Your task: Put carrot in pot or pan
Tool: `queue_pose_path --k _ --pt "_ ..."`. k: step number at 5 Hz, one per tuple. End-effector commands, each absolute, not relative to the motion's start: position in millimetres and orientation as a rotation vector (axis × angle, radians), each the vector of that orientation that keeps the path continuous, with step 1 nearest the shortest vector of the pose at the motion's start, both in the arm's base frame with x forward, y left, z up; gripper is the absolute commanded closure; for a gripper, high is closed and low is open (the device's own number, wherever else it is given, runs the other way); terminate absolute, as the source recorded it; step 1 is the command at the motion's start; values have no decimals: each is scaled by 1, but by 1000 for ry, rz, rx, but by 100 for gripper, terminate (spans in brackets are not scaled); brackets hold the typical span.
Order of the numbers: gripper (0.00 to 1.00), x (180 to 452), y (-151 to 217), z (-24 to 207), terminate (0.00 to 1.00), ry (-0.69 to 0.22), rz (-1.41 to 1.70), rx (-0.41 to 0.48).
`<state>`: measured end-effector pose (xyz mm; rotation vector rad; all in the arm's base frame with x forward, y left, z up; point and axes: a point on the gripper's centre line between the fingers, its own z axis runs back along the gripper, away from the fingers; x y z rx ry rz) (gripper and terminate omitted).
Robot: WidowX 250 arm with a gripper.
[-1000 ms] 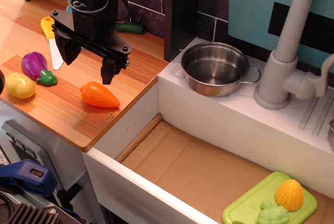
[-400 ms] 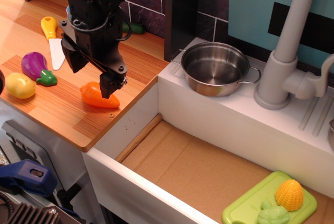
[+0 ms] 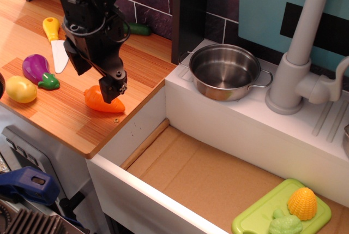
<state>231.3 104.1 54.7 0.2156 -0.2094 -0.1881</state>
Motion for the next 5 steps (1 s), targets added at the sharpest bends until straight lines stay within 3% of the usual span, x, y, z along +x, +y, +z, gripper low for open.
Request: queue_pose_path --k 1,5 --pt "0 237 113 50 0 -226 -209 210" --pt "0 238 126 17 0 -201 -224 142"
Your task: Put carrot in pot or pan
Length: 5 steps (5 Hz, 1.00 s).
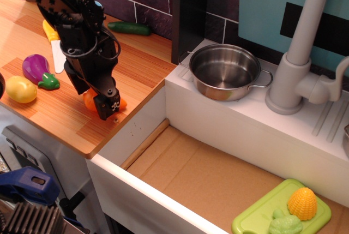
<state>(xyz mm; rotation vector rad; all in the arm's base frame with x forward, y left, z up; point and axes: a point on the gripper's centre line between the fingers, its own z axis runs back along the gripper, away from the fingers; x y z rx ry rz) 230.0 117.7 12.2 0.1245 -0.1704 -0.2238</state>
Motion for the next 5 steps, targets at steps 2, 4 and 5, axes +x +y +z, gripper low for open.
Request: queue_pose_path --k 2,4,5 --pt "100 238 129 7 0 -184 -179 127" --pt "100 238 109 39 0 -186 -120 177" --pt "100 244 89 59 0 -225 -106 203"
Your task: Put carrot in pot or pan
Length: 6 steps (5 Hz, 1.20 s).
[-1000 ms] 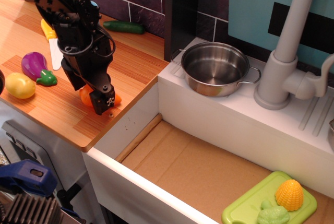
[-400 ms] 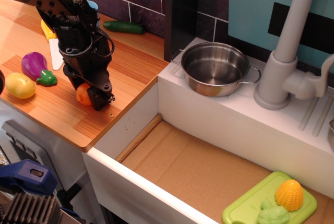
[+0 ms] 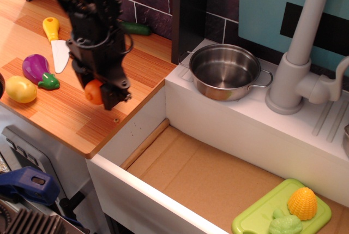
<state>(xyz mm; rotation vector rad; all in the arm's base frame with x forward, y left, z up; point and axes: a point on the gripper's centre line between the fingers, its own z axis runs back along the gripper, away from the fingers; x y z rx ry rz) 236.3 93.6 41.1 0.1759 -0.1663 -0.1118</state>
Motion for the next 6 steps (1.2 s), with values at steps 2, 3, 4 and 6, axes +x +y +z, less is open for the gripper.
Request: queue_pose_path --k 2,3,4,6 --pt "100 280 43 75 0 -302 -113 193" --pt "100 301 28 78 0 -324 -131 173" --pt "100 318 16 82 0 -362 -156 164" --pt "100 351 10 78 0 -403 -205 132"
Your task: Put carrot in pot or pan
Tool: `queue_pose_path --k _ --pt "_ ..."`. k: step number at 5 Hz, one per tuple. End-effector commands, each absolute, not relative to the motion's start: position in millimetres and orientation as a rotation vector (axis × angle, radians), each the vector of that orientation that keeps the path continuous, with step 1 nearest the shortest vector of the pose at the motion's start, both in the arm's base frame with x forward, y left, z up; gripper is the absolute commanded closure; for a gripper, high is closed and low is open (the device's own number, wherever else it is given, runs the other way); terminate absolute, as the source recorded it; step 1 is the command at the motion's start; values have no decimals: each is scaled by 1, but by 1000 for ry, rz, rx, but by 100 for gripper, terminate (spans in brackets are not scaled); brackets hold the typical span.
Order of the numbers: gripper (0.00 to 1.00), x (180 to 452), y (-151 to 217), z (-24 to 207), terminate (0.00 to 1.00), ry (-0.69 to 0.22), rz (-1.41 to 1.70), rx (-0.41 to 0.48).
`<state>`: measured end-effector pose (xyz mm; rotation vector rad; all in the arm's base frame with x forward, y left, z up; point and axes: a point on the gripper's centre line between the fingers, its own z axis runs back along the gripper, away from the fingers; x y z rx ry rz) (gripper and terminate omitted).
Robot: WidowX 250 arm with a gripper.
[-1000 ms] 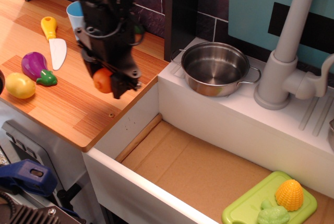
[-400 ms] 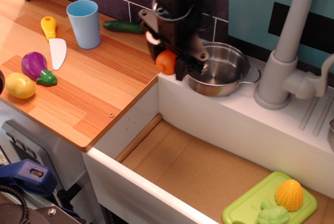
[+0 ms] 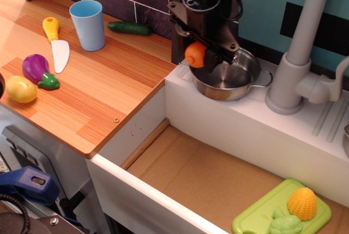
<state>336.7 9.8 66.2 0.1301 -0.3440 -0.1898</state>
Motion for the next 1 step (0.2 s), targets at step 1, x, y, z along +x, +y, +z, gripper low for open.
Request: queue_pose_path --k 1 --pt "0 360 10 78 100 -409 -229 98"
